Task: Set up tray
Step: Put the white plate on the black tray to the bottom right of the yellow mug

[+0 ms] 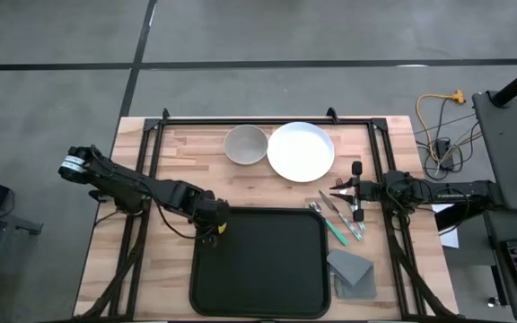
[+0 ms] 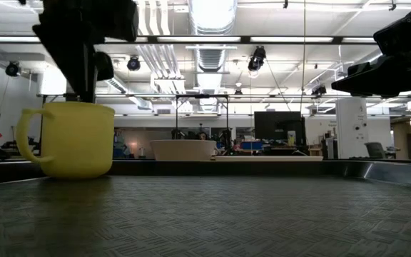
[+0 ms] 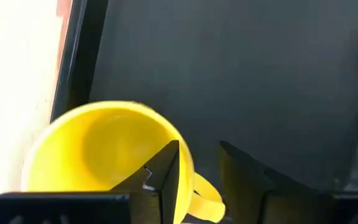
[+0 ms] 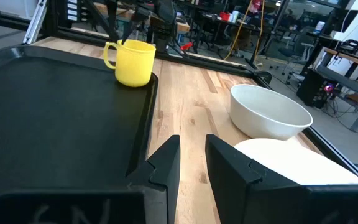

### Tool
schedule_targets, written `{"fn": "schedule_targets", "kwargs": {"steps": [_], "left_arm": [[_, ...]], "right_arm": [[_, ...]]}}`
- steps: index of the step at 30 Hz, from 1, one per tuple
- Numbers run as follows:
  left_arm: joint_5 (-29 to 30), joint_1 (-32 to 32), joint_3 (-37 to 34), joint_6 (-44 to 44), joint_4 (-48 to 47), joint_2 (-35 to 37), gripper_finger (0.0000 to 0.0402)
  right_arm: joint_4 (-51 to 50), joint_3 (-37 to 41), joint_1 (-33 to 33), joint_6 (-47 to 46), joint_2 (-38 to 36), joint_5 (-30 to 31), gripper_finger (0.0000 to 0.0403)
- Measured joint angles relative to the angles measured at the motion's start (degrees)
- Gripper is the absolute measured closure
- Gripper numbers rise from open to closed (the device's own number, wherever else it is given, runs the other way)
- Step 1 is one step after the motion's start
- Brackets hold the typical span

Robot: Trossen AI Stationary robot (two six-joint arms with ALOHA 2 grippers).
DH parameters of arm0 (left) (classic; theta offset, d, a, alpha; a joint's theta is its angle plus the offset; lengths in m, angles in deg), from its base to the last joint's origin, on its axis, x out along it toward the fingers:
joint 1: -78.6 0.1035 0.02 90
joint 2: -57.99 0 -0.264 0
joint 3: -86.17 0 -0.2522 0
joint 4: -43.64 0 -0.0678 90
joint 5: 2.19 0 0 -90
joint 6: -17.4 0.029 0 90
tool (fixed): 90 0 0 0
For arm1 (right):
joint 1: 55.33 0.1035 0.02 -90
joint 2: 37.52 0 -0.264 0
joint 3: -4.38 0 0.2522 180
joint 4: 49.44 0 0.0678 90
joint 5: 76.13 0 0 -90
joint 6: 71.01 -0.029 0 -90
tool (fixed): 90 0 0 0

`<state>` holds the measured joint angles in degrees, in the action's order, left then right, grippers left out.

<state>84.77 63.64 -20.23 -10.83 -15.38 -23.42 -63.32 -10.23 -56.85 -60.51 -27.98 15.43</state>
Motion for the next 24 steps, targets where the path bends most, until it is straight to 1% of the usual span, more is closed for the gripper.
{"fn": "schedule_targets", "kwargs": {"steps": [14, 16, 20, 21, 24], "left_arm": [[0.1, 0.0, 5.8, 0.8, 0.3, 0.0, 0.0307], [0.2, 0.0, 6.0, 3.8, 1.1, 0.0, 0.0307], [0.4, 0.0, 5.7, 16.8, 2.5, 0.0, 0.0307], [0.4, 0.0, 5.6, 18.8, 2.6, 0.0, 0.0307], [0.4, 0.4, 4.9, 20.3, 2.8, 0.3, 0.0307]], "right_arm": [[0.0, 0.0, 0.0, 0.0, 0.0, 0.0, 0.0335], [0.0, 0.0, 0.0, 0.0, 0.0, 0.0, 0.0335], [0.0, 0.0, 0.0, 0.0, 0.0, 0.0, 0.0335], [0.0, 0.0, 0.0, 0.0, 0.0, 0.0, 0.0335], [0.0, 0.0, 0.0, 0.0, 0.0, 0.0, 0.0335]]}}
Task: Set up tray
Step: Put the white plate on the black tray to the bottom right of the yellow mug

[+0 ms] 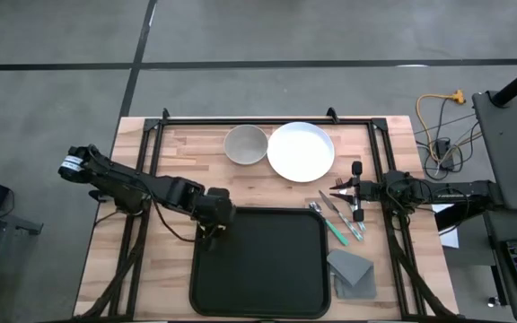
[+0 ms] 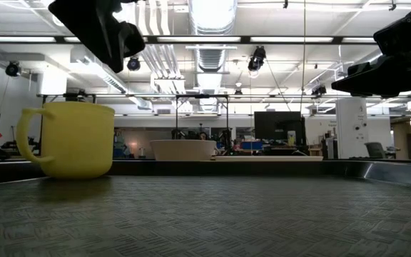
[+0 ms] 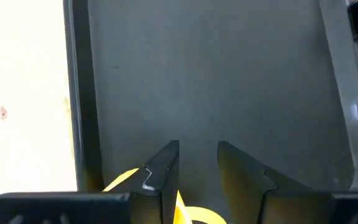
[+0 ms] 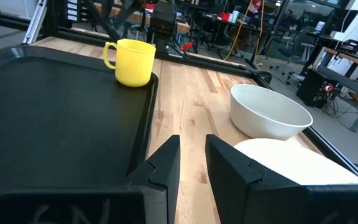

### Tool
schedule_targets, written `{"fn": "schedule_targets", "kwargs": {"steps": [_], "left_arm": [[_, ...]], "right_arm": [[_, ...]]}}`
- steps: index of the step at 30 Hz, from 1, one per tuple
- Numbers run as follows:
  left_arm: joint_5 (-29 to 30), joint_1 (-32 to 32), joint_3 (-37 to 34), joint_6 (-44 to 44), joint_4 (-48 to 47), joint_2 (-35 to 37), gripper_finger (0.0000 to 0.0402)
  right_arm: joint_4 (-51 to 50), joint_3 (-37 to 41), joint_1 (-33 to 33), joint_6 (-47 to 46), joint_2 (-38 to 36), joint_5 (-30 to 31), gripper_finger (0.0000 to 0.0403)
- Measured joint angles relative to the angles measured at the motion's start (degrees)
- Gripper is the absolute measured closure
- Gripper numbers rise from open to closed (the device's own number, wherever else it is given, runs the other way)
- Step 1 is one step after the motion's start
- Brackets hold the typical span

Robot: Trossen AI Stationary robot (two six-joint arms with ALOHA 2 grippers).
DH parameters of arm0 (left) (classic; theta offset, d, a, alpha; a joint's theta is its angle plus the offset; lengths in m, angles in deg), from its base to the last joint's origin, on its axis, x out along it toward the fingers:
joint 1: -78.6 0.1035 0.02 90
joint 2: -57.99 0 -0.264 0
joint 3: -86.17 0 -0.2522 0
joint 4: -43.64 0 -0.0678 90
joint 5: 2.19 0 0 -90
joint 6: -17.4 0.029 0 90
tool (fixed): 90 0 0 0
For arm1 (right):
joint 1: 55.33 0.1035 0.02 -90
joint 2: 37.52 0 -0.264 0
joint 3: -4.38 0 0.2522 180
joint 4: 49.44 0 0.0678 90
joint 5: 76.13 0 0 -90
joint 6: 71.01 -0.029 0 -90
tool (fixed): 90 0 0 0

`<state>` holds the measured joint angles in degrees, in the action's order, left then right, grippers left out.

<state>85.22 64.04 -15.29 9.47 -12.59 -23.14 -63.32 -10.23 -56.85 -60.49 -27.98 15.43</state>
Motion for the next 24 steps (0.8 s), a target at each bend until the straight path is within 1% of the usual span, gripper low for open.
{"fn": "schedule_targets", "kwargs": {"steps": [3, 6, 13, 15, 18, 22, 24], "left_arm": [[0.1, 0.6, -0.9, 1.4, 1.4, 1.1, 0.0307], [0.1, 0.9, -2.9, 3.6, 5.0, 3.7, 0.0307], [0.1, 1.2, -10.5, 6.5, 12.2, 13.9, 0.0307], [0.1, 1.2, -13.5, 8.9, 15.1, 17.3, 0.0307], [0.1, 1.2, -19.3, 11.9, 21.8, 22.5, 0.0307], [0.0, 1.5, -28.6, 15.2, 34.1, 29.1, 0.0307], [0.1, 2.1, -32.7, 16.1, 38.5, 31.8, 0.0307]], "right_arm": [[0.0, 0.0, 0.0, 0.0, 0.0, 0.0, 0.0335], [0.0, 0.0, 0.0, 0.0, 0.0, 0.0, 0.0335], [0.0, 0.0, 0.0, 0.0, 0.0, 0.0, 0.0335], [0.0, 0.0, 0.0, 0.0, 0.0, 0.0, 0.0335], [0.0, 0.0, 0.0, 0.0, 0.0, 0.0, 0.0335], [0.0, 0.0, 0.0, 0.0, 0.0, 0.0, 0.0335], [0.0, 0.0, 0.0, 0.0, 0.0, 0.0, 0.0335]]}}
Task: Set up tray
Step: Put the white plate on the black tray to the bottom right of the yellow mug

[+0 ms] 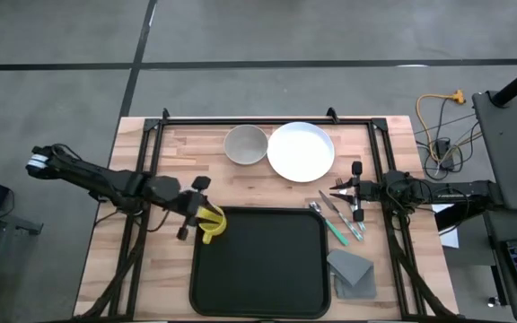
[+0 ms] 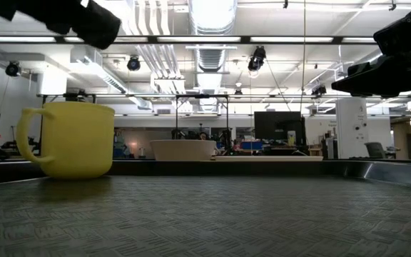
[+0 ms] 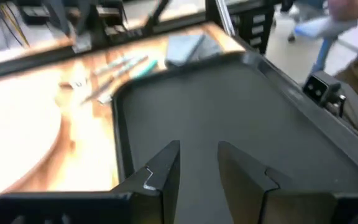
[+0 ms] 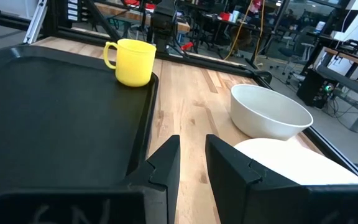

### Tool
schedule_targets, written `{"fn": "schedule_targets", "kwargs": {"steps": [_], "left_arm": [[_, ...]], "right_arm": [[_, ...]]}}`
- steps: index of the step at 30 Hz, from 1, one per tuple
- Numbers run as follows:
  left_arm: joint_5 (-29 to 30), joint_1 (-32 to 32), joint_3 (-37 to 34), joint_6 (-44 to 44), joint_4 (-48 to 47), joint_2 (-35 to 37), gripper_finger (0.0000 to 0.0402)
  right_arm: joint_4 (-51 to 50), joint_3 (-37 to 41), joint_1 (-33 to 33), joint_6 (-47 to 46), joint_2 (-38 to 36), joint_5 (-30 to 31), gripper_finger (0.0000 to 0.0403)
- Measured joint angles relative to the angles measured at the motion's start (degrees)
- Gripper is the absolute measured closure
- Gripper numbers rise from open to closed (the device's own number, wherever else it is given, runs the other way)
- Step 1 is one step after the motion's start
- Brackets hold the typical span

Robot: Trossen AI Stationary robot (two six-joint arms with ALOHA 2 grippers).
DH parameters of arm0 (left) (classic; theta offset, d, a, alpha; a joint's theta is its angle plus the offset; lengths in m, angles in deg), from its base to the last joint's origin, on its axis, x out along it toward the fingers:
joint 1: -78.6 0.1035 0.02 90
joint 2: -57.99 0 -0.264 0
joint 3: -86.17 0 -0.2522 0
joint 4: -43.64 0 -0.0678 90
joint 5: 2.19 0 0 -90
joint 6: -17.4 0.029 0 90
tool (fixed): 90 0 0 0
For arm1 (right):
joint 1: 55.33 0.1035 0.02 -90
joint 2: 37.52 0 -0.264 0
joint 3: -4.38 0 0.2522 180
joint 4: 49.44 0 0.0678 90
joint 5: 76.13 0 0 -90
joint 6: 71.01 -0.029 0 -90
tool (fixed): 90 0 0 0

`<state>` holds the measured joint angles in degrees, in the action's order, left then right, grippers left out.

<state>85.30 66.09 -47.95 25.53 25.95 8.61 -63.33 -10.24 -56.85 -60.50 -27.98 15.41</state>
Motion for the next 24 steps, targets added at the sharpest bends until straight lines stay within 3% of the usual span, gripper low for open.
{"fn": "schedule_targets", "kwargs": {"steps": [9, 24], "left_arm": [[-0.1, 5.7, -8.1, -4.5, 4.2, 10.6, 0.0307], [-0.5, 5.9, -17.5, -4.1, 16.4, 19.4, 0.0307]], "right_arm": [[0.0, 0.0, 0.0, 0.4, 0.0, 0.0, 0.0335], [0.2, 0.0, 0.0, -0.4, 0.0, 0.0, 0.0335]]}}
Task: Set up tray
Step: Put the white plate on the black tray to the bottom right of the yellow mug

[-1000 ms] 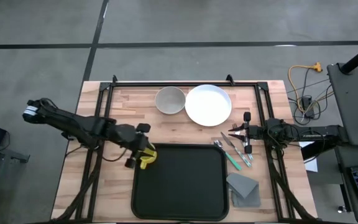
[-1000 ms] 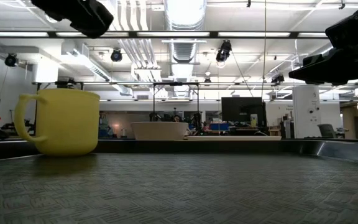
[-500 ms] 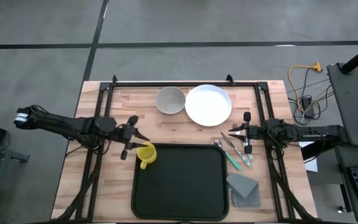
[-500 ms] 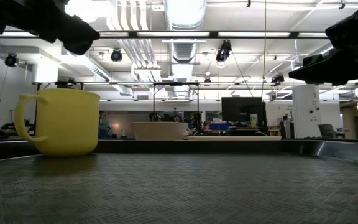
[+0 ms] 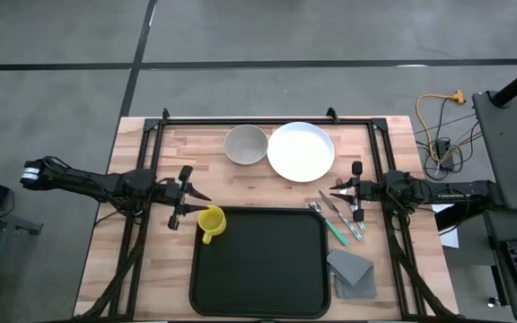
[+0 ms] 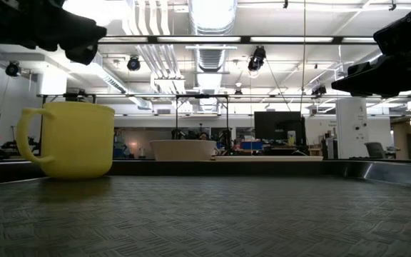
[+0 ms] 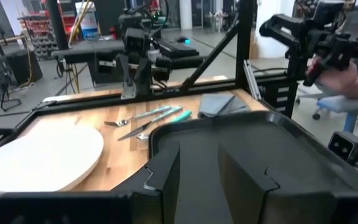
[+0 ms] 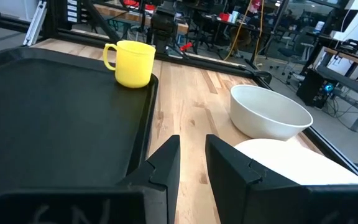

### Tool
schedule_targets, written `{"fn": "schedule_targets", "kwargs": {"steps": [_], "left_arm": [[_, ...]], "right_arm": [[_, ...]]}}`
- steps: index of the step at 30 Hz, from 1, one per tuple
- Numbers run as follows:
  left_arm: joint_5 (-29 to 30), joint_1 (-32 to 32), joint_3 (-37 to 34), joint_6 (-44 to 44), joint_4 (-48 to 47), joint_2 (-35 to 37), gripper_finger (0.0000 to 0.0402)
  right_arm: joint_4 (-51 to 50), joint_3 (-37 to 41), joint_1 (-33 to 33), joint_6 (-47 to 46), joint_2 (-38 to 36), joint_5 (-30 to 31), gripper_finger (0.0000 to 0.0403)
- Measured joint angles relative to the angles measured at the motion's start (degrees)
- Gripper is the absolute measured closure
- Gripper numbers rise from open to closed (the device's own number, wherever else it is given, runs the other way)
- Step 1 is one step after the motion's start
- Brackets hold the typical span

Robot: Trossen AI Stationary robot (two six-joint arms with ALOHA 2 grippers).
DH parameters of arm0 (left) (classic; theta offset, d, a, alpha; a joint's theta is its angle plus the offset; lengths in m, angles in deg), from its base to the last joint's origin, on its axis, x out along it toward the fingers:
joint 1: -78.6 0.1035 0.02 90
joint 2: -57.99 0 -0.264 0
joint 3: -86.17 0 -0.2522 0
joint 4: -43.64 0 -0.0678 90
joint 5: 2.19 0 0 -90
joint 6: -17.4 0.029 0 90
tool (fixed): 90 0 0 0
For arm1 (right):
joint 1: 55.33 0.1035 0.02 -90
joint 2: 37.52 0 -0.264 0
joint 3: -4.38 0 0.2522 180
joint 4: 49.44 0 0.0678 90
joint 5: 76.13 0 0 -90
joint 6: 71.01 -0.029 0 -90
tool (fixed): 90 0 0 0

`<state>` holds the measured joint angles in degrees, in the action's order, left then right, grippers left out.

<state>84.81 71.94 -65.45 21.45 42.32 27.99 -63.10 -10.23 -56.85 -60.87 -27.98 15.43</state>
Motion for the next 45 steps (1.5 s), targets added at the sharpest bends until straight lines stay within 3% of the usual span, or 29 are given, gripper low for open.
{"fn": "schedule_targets", "kwargs": {"steps": [10, 18, 36, 45], "left_arm": [[-5.2, 0.0, -0.4, -0.7, 1.1, 4.4, 0.0307], [-5.3, 0.0, -2.5, -1.6, 2.0, 7.7, 0.0307], [-5.3, 0.0, -11.5, -0.9, 2.4, 30.0, 0.0307], [-2.4, 0.0, -13.7, 1.7, 1.6, 28.1, 0.0307]], "right_arm": [[0.0, 0.0, 0.0, -0.1, 0.0, 0.0, 0.0335], [0.0, 0.0, 0.0, -0.1, 0.0, 0.0, 0.0335], [0.1, 0.0, 0.0, -0.1, 0.0, 0.0, 0.0335], [0.1, 0.0, 0.0, -0.1, 0.0, 0.0, 0.0335]]}}
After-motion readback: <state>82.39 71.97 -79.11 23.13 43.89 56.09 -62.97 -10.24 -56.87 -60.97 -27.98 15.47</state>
